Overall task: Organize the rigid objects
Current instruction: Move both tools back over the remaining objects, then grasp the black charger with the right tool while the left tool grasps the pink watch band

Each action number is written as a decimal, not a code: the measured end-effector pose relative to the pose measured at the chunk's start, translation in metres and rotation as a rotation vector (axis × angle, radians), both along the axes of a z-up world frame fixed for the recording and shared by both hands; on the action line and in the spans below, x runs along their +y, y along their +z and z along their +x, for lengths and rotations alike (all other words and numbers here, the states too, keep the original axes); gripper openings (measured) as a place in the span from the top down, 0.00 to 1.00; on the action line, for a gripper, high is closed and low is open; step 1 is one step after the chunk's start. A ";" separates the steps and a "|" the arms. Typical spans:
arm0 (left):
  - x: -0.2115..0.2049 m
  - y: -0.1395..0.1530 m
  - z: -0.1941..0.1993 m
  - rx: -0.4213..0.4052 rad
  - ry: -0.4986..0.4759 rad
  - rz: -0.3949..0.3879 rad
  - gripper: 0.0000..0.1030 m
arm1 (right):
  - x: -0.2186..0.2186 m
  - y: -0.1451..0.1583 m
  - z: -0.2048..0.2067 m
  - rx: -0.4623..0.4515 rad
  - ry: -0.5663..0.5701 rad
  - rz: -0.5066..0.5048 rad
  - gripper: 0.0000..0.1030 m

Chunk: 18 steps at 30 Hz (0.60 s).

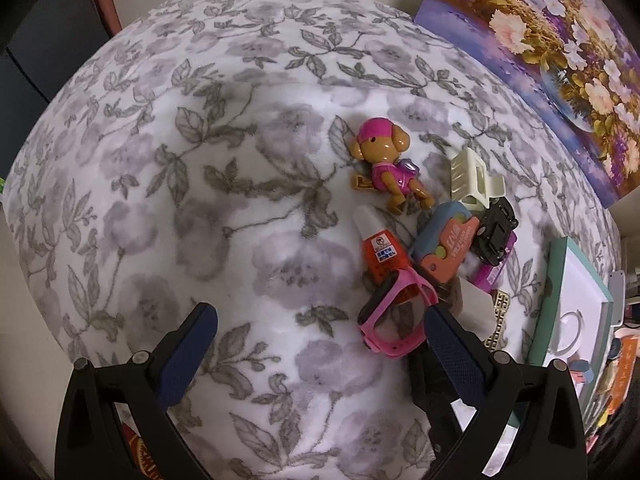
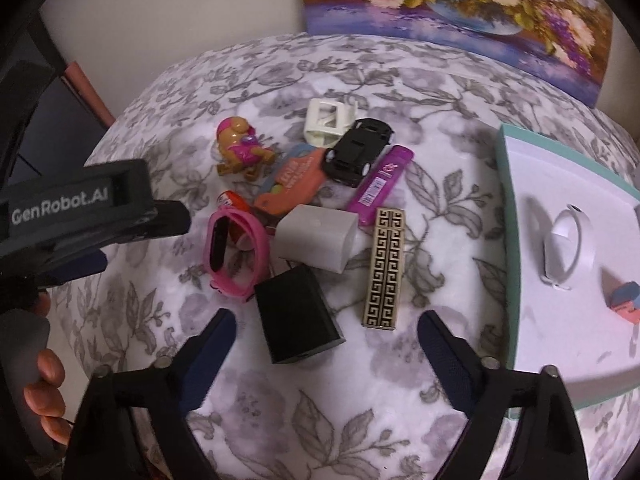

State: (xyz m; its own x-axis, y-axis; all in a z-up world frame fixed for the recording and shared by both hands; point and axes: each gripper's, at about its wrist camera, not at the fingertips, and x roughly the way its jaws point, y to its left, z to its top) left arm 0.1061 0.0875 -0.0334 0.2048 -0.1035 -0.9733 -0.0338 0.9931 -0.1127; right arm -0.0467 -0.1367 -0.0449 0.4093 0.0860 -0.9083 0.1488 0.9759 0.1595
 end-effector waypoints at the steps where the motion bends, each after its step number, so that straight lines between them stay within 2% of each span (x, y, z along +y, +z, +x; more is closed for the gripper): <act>1: 0.000 0.000 0.000 0.004 0.004 -0.006 0.00 | 0.001 -0.002 0.001 0.005 0.006 0.002 0.17; 12: -0.014 -0.010 0.000 0.047 -0.021 -0.051 0.00 | 0.017 -0.014 0.008 0.044 0.075 -0.007 0.47; 18: -0.022 -0.023 0.003 0.081 -0.026 -0.072 0.00 | 0.019 -0.023 0.013 0.060 0.086 -0.003 0.50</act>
State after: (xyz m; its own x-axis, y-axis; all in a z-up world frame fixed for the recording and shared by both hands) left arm 0.1090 0.0651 -0.0565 0.1220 -0.1779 -0.9765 -0.0201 0.9832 -0.1816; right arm -0.0341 -0.1176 -0.0674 0.3456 0.1158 -0.9312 0.0737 0.9859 0.1500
